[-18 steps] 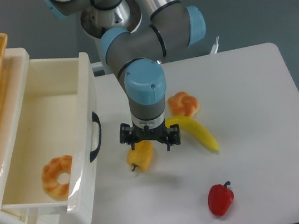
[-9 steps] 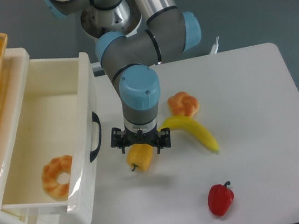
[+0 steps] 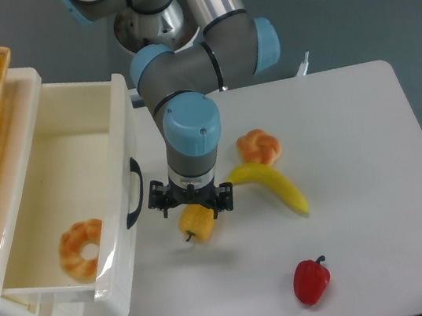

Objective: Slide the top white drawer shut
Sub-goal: 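Move the gripper toward the open white drawer's front panel, then push the drawer front with the gripper, sliding the drawer into the cabinet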

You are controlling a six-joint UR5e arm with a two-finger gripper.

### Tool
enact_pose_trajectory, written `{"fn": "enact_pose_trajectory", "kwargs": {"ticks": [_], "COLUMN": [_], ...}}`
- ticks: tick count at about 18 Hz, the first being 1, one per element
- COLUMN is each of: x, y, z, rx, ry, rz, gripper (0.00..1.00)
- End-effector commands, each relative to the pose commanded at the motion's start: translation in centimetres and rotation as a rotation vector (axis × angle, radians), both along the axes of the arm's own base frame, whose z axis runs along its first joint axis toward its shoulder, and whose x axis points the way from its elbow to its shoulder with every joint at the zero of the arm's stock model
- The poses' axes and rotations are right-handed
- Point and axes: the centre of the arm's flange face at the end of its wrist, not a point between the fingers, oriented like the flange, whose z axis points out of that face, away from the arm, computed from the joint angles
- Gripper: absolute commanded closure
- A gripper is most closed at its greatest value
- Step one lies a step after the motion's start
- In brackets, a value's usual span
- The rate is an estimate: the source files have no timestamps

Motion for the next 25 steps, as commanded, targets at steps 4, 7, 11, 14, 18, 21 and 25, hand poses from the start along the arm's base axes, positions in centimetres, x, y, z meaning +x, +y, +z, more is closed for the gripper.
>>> {"fn": "enact_pose_trajectory", "kwargs": {"ticks": [4,7,11,14,18,21,25], "x": [0.3,0.8,1.0,1.2,2.2,2.9,3.5], "y": [0.2,0.4,0.5,0.6,1.1,1.4,1.7], "z": [0.0,0.2,0.3,0.5,0.9,1.1,1.2], "rx": [0.001,0.006,0.017,0.019,0.028,0.029,0.032], "ry": [-0.003,-0.005,-0.02,-0.02,-0.028,-0.025,-0.023], "rz": [-0.005,-0.012,-0.014,-0.017,-0.033,-0.045,-0.056], "gripper": [0.0,0.0,0.0,0.0,0.0,0.0,0.0]}}
